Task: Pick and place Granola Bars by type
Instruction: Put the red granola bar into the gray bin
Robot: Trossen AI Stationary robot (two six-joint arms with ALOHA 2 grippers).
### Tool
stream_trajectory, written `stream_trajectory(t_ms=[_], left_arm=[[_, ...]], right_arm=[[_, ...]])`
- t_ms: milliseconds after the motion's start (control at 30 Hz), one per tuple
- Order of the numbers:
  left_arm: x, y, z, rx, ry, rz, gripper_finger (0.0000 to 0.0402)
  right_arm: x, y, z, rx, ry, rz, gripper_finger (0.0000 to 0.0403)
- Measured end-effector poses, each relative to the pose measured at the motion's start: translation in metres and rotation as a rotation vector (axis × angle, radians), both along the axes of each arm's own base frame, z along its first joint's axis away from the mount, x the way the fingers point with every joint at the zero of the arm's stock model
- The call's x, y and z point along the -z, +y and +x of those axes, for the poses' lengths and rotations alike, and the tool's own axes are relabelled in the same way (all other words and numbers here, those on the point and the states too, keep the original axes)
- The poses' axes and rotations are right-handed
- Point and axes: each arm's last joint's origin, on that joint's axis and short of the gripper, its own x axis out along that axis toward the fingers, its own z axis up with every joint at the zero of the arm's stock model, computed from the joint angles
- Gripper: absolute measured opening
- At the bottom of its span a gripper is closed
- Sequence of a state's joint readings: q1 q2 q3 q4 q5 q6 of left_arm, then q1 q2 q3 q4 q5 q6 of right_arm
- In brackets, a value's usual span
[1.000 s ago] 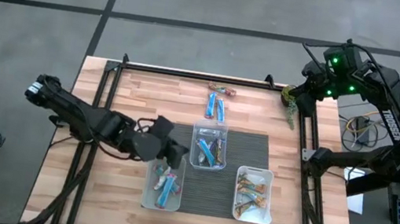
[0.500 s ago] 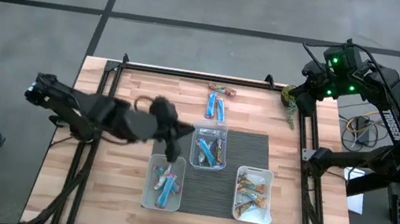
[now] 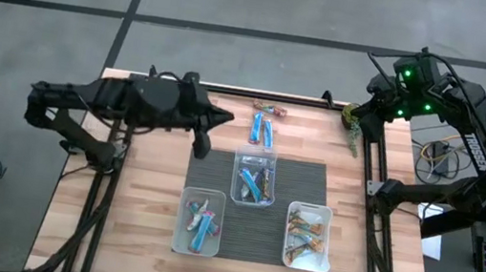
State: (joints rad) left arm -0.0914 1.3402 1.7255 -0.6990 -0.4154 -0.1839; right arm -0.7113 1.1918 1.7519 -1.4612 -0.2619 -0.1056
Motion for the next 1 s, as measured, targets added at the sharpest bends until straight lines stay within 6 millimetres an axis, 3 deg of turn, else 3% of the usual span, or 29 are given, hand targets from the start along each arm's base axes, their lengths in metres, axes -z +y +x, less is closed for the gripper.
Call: stream_trajectory(t_ms=[333, 600, 833, 1000], left_arm=[[0.018, 0.039, -0.008, 0.067, 0.091, 0.019, 0.0000], [0.049, 0.077, -0.009, 0.045, 0.123, -0.048, 0.0000], [0.065, 0.105, -0.012, -0.063, 0.083, -0.110, 0.0000], [0.068, 0.113, -0.015, -0.114, 0.067, -0.157, 0.0000]], right_arm=[[0.000, 0.000, 0.000, -0.012, 0.002, -0.009, 0.0008], [-0.001, -0.001, 0.002, -0.050, -0.006, -0.055, 0.0008], [-0.005, -0.004, 0.005, -0.031, -0.053, -0.079, 0.0008], [-0.006, -0.007, 0.009, -0.025, -0.081, -0.097, 0.0008]])
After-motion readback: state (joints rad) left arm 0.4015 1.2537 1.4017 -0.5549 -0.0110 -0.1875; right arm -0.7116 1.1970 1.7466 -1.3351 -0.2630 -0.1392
